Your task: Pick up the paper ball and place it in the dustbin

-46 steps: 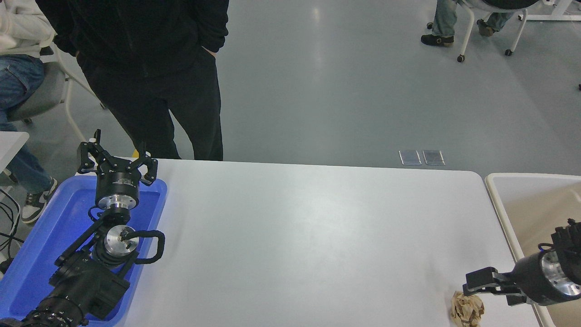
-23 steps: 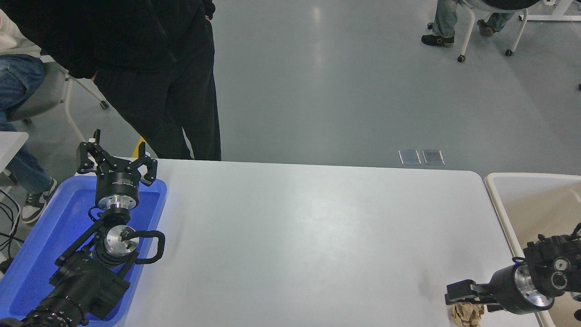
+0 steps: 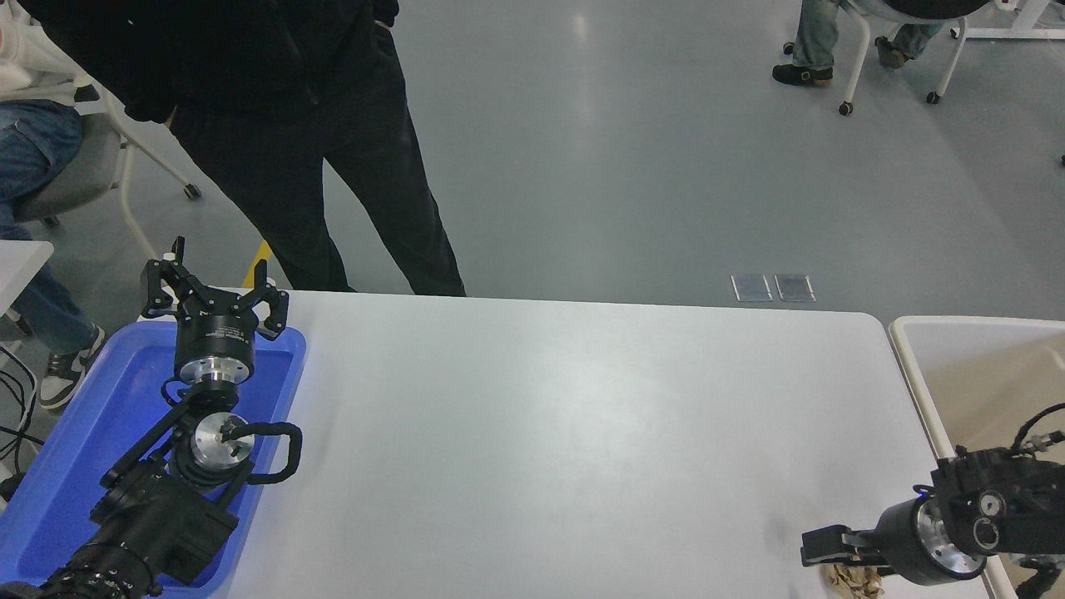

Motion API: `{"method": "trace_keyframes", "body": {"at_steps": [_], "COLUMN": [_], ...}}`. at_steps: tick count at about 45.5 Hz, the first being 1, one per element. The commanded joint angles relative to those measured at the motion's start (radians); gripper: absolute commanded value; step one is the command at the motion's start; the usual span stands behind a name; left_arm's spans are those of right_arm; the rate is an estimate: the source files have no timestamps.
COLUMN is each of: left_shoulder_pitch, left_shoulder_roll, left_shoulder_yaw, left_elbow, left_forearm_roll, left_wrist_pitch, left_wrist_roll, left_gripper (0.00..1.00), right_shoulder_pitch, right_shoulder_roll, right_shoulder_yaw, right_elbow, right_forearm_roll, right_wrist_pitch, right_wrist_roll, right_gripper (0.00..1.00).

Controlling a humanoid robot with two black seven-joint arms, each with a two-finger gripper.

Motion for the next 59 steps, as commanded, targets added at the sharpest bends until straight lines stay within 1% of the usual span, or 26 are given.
{"method": "trace_keyframes", "body": {"at_steps": [1,3,5,7,10,12,18,20,22,23,25,26,39,42,49,53,59], "left_shoulder_pitch": [0.0,0.0,0.0,0.0,0.0,0.0,0.0,0.0,0.0,0.0,0.0,0.0,0.0,0.0,0.0,0.0,0.0], "left_shoulder_roll": [0.0,0.0,0.0,0.0,0.0,0.0,0.0,0.0,0.0,0.0,0.0,0.0,0.0,0.0,0.0,0.0,0.0], "left_shoulder_yaw": [0.0,0.0,0.0,0.0,0.0,0.0,0.0,0.0,0.0,0.0,0.0,0.0,0.0,0.0,0.0,0.0,0.0], "left_elbow": [0.0,0.0,0.0,0.0,0.0,0.0,0.0,0.0,-0.001,-0.001,0.0,0.0,0.0,0.0,0.0,0.0,0.0], "left_forearm_roll": [0.0,0.0,0.0,0.0,0.0,0.0,0.0,0.0,0.0,0.0,0.0,0.0,0.0,0.0,0.0,0.0,0.0], "left_wrist_pitch": [0.0,0.0,0.0,0.0,0.0,0.0,0.0,0.0,0.0,0.0,0.0,0.0,0.0,0.0,0.0,0.0,0.0], "left_wrist_roll": [0.0,0.0,0.0,0.0,0.0,0.0,0.0,0.0,0.0,0.0,0.0,0.0,0.0,0.0,0.0,0.0,0.0], "left_gripper": [0.99,0.99,0.99,0.99,0.99,0.99,0.99,0.99,0.99,0.99,0.99,0.99,0.99,0.99,0.99,0.99,0.99], "right_shoulder_pitch": [-0.023,-0.027,-0.032,-0.035,-0.036,-0.036,-0.036,-0.036,-0.036,-0.036,-0.036,-0.036,-0.026,-0.018,0.005,0.029,0.109], "right_shoulder_roll": [0.012,0.012,0.012,0.012,0.012,0.011,0.006,0.003,0.002,0.0,0.0,0.0,-0.017,-0.026,-0.072,-0.107,-0.185], "right_shoulder_yaw": [-0.001,-0.001,-0.001,-0.001,-0.002,-0.004,-0.008,-0.008,-0.01,-0.01,-0.01,-0.01,-0.008,-0.007,-0.005,-0.007,-0.005], "right_elbow": [-0.021,-0.021,-0.021,-0.021,-0.021,-0.021,-0.021,-0.021,-0.021,-0.021,-0.021,-0.021,-0.021,-0.018,-0.007,0.008,0.068], "right_forearm_roll": [-0.004,-0.005,-0.008,-0.011,-0.015,-0.015,-0.016,-0.015,-0.016,-0.016,-0.016,-0.016,-0.008,-0.007,-0.005,-0.005,-0.007], "right_wrist_pitch": [-0.037,-0.054,-0.063,-0.065,-0.065,-0.067,-0.067,-0.067,-0.067,-0.067,-0.067,-0.067,-0.067,-0.063,-0.05,-0.011,0.045], "right_wrist_roll": [0.0,0.0,0.0,0.0,0.0,0.002,0.003,0.005,0.005,0.005,0.006,0.006,0.006,0.014,0.048,0.069,0.071], "right_gripper": [0.96,0.94,0.88,0.86,0.73,0.68,0.61,0.56,0.45,0.34,0.05,0.0,0.0,0.0,0.0,0.0,0.0]}}
